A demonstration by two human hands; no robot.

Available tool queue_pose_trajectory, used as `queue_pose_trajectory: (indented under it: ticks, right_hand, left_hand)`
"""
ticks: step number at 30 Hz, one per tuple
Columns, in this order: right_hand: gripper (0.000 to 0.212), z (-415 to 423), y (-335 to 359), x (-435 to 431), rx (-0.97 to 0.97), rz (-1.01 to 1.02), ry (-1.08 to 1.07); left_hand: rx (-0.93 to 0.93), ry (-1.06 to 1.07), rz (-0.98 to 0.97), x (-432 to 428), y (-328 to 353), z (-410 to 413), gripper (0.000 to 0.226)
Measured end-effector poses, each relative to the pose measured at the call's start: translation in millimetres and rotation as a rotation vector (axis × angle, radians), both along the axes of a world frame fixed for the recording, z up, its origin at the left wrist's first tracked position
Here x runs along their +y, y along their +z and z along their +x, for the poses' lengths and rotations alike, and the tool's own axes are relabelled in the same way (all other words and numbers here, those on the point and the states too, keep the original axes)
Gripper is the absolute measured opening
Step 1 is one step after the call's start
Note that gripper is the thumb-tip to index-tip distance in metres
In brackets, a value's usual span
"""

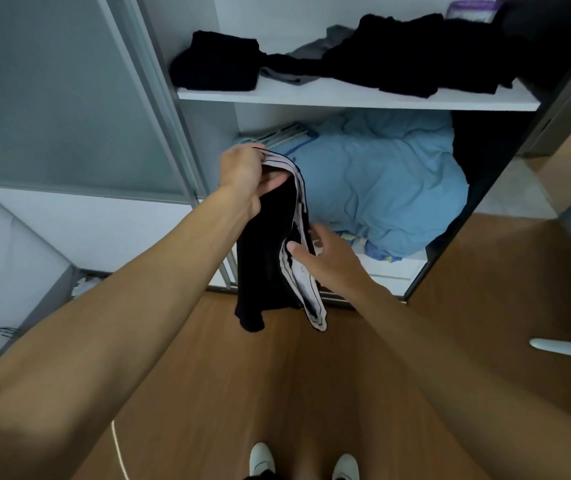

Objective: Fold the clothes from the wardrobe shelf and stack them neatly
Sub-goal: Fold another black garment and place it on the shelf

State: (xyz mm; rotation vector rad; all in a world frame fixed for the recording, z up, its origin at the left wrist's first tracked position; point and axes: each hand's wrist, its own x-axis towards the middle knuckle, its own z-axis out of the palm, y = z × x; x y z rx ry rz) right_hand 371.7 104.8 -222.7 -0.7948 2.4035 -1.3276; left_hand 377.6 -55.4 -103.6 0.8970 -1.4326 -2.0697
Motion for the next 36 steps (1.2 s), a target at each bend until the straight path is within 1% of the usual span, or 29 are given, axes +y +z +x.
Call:
queue_pose_trajectory:
  ticks: [3, 5, 6, 7, 9, 11, 13, 16, 18, 19, 22, 25, 28, 30, 31, 32, 33, 35, 36]
  right_hand:
    - [0.060, 0.8, 9.8, -22.5, 0.055, -0.057, -0.094]
    - [0.079, -3.1, 14.4, -35.3, 0.095, -0.014, -0.144]
    - [0.085, -5.3, 13.8, -39.3, 0.125, 0.034, -0.173]
    - [0.086, -7.1, 12.1, -41.7, 0.161, 0.080, -0.207]
    - [0.076, -10.1, 5.5, -42.8, 0.231, 0.110, -0.273]
    - [0.059, -13.5, -1.9, -41.3, 0.288, 0.084, -0.324]
    - [0.049, -18.2, -5.6, -36.6, 0.325, 0.039, -0.335]
    - [0.038, -28.1, -3.8, -20.4, 0.387, -0.060, -0.208]
    - [0.025, -34.5, 3.7, -7.3, 0.355, -0.073, -0.106]
    - [0.021, -38.3, 7.7, -2.2, 0.327, -0.040, -0.068]
    - [0.024, -46.7, 18.2, 4.3, 0.310, 0.175, 0.015]
    - [0.028, -47.1, 27.4, 3.8, 0.308, 0.393, 0.078]
    - [0.028, -43.1, 35.6, 2.8, 0.337, 0.521, 0.139]
    - [0.025, -36.5, 36.5, 1.2, 0.396, 0.588, 0.236]
    - [0.024, -31.4, 35.6, -0.4, 0.432, 0.622, 0.291]
    - [0.023, -25.3, 33.7, -1.7, 0.465, 0.650, 0.335]
    - [0.022, -18.6, 30.8, -2.5, 0.493, 0.668, 0.367]
    - [0.019, -8.6, 25.7, -2.9, 0.538, 0.688, 0.390]
    - [0.020, -5.5, 24.9, -2.0, 0.548, 0.686, 0.385]
  left_hand:
    - [0.040, -0.013, 0.014, 2.3, 9.3, -2.7, 0.023]
    - [0.071, -0.025, 0.021, 5.5, 17.3, -3.9, 0.023]
    - [0.087, -0.026, 0.027, 6.5, 21.3, -4.6, 0.024]
    - [0.104, -0.024, 0.037, 6.7, 25.0, -5.8, 0.024]
    - [0.140, -0.018, 0.073, 5.5, 31.2, -7.3, 0.025]
    - [0.162, -0.025, 0.105, 3.0, 35.4, -7.7, 0.023]
    - [0.160, -0.048, 0.085, -2.2, 35.0, -6.4, 0.023]
    - [0.128, -0.130, 0.036, -20.8, 26.6, -3.2, 0.025]
    - [0.028, -0.239, 0.003, -36.4, 13.8, -0.6, 0.025]
    - [-0.038, -0.296, -0.002, -41.9, 4.2, 1.7, 0.030]
    - [-0.267, -0.441, 0.042, -41.4, -36.5, 16.5, 0.054]
    - [-0.465, -0.577, 0.160, -21.0, -76.5, 35.6, 0.073]
    - [-0.563, -0.687, 0.270, -7.3, -102.0, 41.8, 0.091]
    - [-0.566, -0.781, 0.359, -1.8, -106.7, 38.0, 0.100]
    - [-0.545, -0.802, 0.376, 0.7, -107.4, 34.9, 0.098]
    - [-0.519, -0.804, 0.365, 4.3, -107.5, 31.6, 0.088]
    - [-0.499, -0.790, 0.329, 9.5, -107.0, 29.4, 0.072]
    - [-0.489, -0.730, 0.201, 19.8, -107.4, 27.4, 0.033]
    - [-0.483, -0.688, 0.151, 23.9, -108.9, 27.3, 0.019]
